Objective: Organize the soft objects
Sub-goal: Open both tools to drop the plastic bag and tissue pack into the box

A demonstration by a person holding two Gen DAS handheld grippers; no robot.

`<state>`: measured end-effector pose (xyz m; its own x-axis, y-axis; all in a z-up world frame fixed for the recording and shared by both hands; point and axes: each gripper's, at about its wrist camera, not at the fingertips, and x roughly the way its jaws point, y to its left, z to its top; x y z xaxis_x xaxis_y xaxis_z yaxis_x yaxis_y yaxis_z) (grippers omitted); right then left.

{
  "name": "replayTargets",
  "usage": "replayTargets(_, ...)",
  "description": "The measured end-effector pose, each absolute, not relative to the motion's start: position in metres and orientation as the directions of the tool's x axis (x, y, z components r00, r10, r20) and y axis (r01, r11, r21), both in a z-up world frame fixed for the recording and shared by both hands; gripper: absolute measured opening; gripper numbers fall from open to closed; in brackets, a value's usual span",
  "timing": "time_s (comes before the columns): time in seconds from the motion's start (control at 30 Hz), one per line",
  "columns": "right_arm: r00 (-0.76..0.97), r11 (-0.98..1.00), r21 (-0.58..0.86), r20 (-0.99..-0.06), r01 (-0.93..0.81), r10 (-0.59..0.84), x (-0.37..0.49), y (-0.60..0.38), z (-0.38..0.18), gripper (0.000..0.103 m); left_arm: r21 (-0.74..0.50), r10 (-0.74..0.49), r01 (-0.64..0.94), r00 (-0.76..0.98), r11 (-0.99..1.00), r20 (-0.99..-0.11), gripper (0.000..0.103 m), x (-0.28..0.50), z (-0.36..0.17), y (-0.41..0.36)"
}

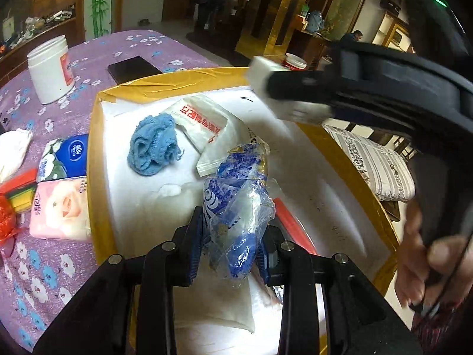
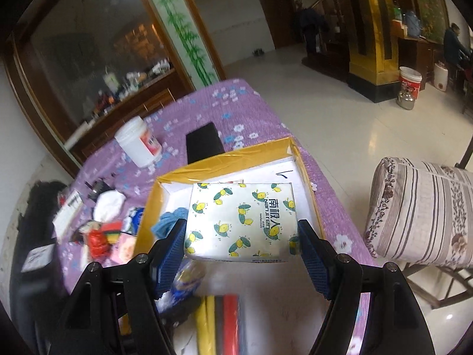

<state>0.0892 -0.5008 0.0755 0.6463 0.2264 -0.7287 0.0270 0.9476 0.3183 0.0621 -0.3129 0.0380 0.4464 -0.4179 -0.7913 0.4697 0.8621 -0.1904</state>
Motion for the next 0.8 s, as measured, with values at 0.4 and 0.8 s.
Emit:
replayTargets(0.4, 0.55, 0.968, 0.245, -0.816, 0.056, 0.175, 0.153, -0.492, 0.046, 0.075, -0.232, -0.462, 0.485, 0.434, 0.843, -0.774, 0.028, 0.064, 0.039, -0.311)
replayTargets(0.8, 0.569, 0.95, 0.304, -0.794, 0.072, 0.211, 0.144, -0.502, 0.051, 0.079, -0.242, -0.501, 0.518, 0.446, 0.82, -0.742, 0.057, 0.062, 0.045, -0.312)
